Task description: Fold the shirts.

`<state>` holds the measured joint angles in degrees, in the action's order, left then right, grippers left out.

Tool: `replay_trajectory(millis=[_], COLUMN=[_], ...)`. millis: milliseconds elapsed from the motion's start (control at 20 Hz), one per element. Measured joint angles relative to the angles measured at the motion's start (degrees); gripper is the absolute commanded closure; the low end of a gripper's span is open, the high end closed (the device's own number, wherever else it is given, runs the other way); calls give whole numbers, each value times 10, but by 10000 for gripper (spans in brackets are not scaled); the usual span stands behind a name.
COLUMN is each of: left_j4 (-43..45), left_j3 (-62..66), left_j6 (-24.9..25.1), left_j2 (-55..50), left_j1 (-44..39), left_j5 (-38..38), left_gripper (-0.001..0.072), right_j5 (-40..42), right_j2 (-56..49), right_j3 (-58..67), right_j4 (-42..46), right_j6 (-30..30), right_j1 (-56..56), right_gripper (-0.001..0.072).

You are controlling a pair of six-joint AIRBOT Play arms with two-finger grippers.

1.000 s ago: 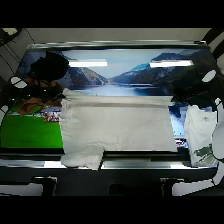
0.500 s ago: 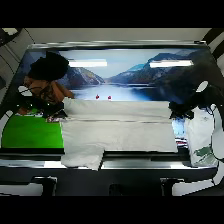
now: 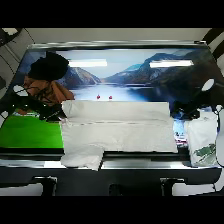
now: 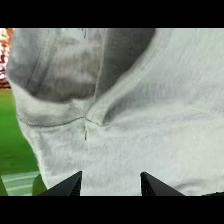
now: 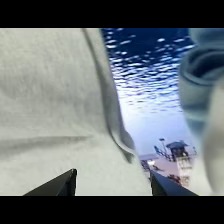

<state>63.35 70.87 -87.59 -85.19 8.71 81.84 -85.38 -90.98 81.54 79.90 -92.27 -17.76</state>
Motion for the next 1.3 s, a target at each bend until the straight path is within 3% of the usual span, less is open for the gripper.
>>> replay_trajectory(millis=[200,500,700,750,1000,1100,1150,1200,1300], left_j4=[18,30,17,4,-39,-45,-47,-49,-52], left_j3=[-71,-283,-361,-375,-412,-422,-427,-430,-435], left_j6=[18,43,54,57,64,64,64,64,62], left_j2=[72,174,200,202,208,208,208,209,209], left_j1=[37,70,74,74,55,44,40,37,34], left_j5=[24,9,-7,-12,-33,-38,-41,-47,-57], left_gripper=[246,251,278,322,331,517,525,653,683], right_j5=[-41,-33,-29,-28,-30,-29,-28,-27,-28], right_j2=[38,75,81,81,85,90,94,98,108], right_j3=[-19,-72,-82,-83,-98,-115,-123,-132,-148], right_j4=[3,1,-1,-1,0,1,2,2,3], right_j6=[2,3,5,6,8,10,10,11,12], right_j1=[-52,-90,-94,-94,-95,-95,-95,-95,-95], right_gripper=[198,214,214,212,209,210,210,210,210])
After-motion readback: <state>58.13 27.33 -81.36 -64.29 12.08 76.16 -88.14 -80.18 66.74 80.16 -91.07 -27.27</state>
